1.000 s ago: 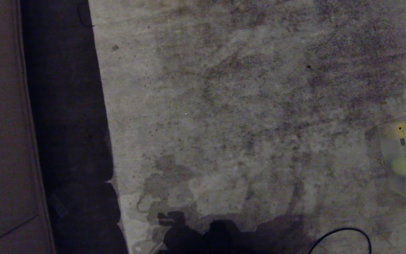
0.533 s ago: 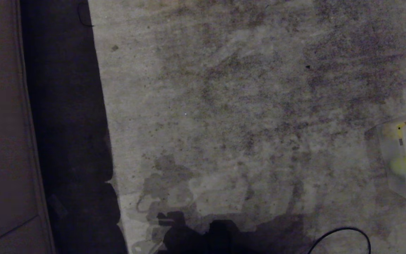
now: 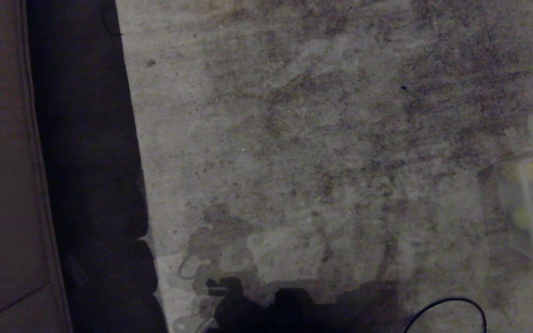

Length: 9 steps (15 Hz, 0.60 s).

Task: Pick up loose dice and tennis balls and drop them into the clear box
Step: Close the lid

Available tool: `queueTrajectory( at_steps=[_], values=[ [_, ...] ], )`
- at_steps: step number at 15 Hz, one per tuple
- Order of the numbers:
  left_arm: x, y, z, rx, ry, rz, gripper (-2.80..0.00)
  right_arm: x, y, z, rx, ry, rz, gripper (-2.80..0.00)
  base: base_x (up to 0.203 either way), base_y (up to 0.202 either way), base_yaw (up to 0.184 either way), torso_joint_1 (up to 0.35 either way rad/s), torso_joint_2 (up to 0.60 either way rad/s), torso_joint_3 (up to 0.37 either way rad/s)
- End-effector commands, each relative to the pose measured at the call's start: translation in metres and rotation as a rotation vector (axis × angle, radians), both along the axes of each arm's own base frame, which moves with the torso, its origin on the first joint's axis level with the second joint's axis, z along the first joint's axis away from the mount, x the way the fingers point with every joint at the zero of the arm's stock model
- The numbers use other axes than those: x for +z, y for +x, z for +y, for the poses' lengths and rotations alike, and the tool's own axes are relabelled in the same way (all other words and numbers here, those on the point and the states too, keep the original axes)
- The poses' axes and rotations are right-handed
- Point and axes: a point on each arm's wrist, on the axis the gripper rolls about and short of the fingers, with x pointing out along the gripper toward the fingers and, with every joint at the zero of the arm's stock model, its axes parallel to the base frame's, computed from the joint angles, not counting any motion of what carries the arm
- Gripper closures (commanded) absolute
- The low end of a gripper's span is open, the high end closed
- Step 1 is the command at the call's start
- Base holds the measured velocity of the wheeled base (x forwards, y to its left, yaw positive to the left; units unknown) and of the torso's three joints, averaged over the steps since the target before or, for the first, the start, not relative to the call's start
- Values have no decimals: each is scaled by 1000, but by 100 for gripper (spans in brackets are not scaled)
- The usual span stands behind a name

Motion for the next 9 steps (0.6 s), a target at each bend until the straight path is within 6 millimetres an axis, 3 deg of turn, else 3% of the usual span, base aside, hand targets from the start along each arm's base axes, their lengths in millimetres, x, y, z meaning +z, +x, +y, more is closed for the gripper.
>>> queueTrajectory(
  at_steps=[1, 9],
  values=[
    [0, 0, 0, 2, 0, 3, 0, 3, 2, 2, 10, -7, -7, -280, 0, 0, 0, 0, 0, 0],
    [0, 0, 0, 0, 0, 3, 0, 12, -8, -8, -5, -76, -19, -280, 0, 0, 0, 0, 0, 0]
  ],
)
